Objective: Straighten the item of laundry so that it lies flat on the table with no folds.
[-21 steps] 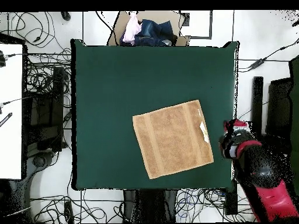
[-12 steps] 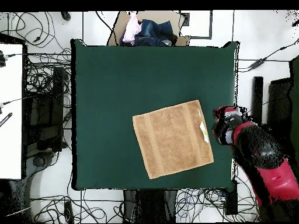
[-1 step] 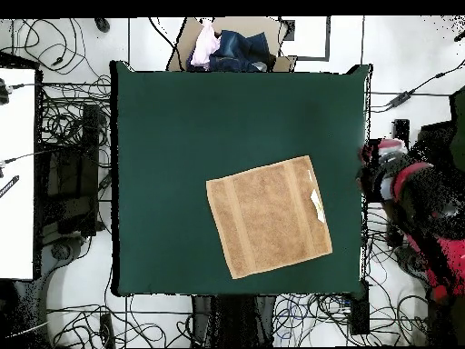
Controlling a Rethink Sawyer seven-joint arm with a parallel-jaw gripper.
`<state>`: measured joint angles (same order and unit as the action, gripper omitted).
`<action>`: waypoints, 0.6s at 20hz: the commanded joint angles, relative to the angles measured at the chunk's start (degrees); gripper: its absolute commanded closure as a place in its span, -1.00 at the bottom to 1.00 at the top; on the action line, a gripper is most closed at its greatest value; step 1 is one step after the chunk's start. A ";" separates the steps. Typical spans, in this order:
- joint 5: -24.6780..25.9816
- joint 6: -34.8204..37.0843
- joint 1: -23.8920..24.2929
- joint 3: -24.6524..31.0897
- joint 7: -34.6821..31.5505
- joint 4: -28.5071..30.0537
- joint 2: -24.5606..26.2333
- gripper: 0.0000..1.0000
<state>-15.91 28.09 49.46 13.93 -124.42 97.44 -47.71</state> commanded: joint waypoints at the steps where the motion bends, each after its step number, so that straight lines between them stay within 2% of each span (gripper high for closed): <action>1: -1.44 6.12 -1.65 -5.06 -11.08 -5.65 4.08 1.00; 7: -1.72 8.02 -1.13 -5.38 -10.04 -5.87 2.96 1.00; 12: -2.76 4.45 -1.83 -5.19 -10.48 -3.16 3.06 1.00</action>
<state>-16.49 28.49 49.62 9.92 -124.42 91.00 -45.95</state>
